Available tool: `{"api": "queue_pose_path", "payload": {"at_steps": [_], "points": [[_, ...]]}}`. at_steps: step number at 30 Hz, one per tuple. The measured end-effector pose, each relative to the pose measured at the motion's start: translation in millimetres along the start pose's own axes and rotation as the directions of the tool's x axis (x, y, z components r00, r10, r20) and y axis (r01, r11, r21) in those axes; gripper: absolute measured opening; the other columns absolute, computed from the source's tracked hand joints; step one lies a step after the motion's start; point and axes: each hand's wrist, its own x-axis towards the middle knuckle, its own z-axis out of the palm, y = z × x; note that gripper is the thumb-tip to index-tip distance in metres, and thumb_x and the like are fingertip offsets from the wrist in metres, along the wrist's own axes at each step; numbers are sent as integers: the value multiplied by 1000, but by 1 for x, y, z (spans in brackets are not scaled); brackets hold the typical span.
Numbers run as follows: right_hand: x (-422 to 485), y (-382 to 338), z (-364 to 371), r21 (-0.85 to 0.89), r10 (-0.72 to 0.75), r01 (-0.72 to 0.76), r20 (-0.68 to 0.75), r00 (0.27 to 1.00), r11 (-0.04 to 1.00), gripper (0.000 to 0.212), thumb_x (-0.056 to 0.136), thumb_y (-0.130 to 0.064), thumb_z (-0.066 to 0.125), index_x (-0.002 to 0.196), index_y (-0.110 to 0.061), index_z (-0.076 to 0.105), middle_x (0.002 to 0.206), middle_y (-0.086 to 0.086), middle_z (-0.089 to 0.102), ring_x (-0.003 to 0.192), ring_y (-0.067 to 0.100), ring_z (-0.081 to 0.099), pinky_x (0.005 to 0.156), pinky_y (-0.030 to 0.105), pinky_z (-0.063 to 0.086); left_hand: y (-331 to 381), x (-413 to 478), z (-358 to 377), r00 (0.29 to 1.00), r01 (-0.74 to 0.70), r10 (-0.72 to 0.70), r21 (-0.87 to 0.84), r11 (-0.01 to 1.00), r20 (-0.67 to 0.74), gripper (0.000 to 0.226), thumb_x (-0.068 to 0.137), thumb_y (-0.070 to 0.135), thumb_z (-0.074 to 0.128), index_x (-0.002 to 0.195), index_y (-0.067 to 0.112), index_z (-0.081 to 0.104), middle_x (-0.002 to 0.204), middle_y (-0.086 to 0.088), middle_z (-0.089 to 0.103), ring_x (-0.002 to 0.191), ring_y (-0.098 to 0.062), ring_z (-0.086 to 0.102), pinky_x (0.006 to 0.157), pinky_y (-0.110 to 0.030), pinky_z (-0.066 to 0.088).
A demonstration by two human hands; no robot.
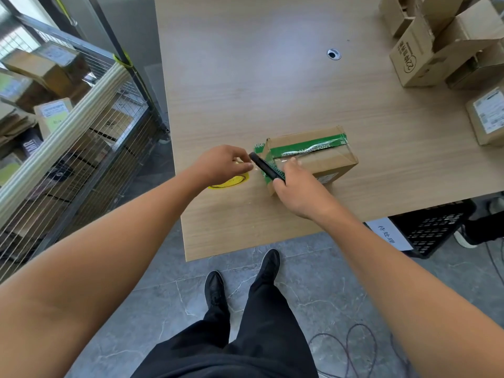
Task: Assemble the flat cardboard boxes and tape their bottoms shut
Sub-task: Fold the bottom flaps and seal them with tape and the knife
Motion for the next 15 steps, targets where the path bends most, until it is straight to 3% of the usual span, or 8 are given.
{"api": "queue_pose_path", "payload": {"at_steps": [2, 5, 8, 11, 15], "points": [[-3, -2, 3, 10, 5, -5, 0, 1000, 1000, 39, 106, -27, 38, 135, 0, 40, 167, 24, 8, 153, 32, 19, 110, 44, 35, 3, -2, -1, 1000, 15, -15, -21, 1000, -18, 22, 92, 47, 66, 102, 29, 72, 100, 5, 64, 95, -13, 57, 75, -32, 45], [-3, -4, 3, -6, 22, -22, -3, 1000, 1000, 35, 105, -26, 38, 130, -2, 43, 167, 24, 9, 149, 36, 28, 106, 45, 40, 12, -3, -1, 996, 47, -46, 8, 999, -72, 21, 90, 44, 67, 99, 26, 73, 106, 3, 69, 99, -15, 62, 75, -33, 49], [2, -6, 1, -69, 29, -30, -2, 1000, 997, 35, 104, -26, 41, 130, -3, 45, 157, 26, 29, 139, 40, 42, 94, 43, 45, 20, -6, 0, 991, 56, -50, 44, 997, -123, 16, 90, 40, 68, 94, 25, 74, 102, 1, 69, 99, -20, 65, 76, -34, 51], [6, -7, 5, -177, -3, 5, 13, 1000, 984, 53, 104, -25, 45, 148, 2, 33, 161, 29, 19, 152, 37, 21, 116, 43, 31, 24, -11, 2, 987, 26, -9, 103, 994, -160, 13, 91, 39, 67, 92, 27, 72, 100, 2, 56, 89, -19, 58, 73, -35, 49], [8, -5, 6, -256, -29, 35, 29, 999, 966, 65, 105, -28, 44, 157, 1, 18, 167, 24, 4, 156, 32, 5, 121, 44, 23, 22, -18, 8, 989, -15, 38, 156, 988, -144, 12, 92, 42, 65, 89, 31, 70, 102, 5, 51, 86, -19, 55, 73, -35, 49]]}}
